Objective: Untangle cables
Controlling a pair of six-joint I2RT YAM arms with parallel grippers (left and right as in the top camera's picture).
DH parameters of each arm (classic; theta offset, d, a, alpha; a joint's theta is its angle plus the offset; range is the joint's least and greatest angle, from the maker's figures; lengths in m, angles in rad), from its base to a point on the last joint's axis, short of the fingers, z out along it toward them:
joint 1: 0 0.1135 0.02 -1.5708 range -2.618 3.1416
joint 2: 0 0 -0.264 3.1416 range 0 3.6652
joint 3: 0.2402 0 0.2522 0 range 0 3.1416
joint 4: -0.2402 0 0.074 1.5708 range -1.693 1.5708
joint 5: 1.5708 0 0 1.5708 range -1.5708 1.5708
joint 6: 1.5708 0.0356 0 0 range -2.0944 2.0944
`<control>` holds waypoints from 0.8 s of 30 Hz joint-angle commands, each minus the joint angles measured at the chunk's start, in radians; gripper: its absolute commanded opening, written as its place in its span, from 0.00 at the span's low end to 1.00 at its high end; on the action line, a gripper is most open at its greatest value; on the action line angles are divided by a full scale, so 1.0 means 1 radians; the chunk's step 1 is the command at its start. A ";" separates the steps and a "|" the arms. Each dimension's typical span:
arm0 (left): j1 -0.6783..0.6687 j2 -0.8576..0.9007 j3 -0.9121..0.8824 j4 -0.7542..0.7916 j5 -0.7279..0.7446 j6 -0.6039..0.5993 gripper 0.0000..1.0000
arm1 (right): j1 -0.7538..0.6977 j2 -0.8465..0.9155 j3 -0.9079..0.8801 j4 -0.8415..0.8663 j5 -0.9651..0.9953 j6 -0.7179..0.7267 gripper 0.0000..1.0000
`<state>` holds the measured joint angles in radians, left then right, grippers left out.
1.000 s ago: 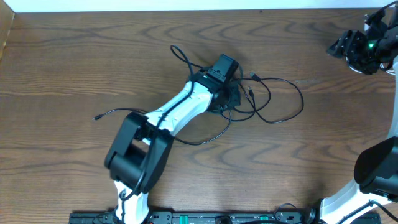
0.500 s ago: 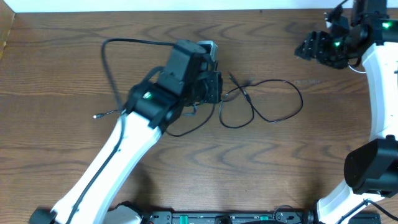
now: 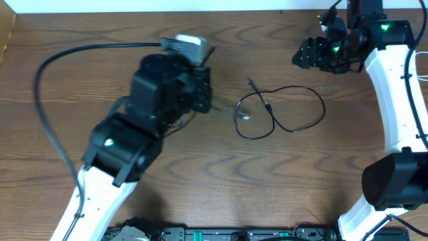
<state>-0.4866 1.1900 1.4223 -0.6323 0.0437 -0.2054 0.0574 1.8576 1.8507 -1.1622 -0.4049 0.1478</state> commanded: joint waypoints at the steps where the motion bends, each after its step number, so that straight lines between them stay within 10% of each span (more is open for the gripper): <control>1: 0.054 -0.011 0.022 -0.031 -0.056 -0.012 0.07 | 0.026 0.016 -0.016 0.000 -0.013 -0.019 0.71; 24: 0.457 0.124 0.021 -0.238 0.105 -0.132 0.07 | 0.255 0.330 -0.021 0.121 0.190 -0.634 0.73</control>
<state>-0.0334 1.3003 1.4227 -0.8677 0.1303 -0.3332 0.2871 2.1597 1.8320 -1.0485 -0.2958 -0.3710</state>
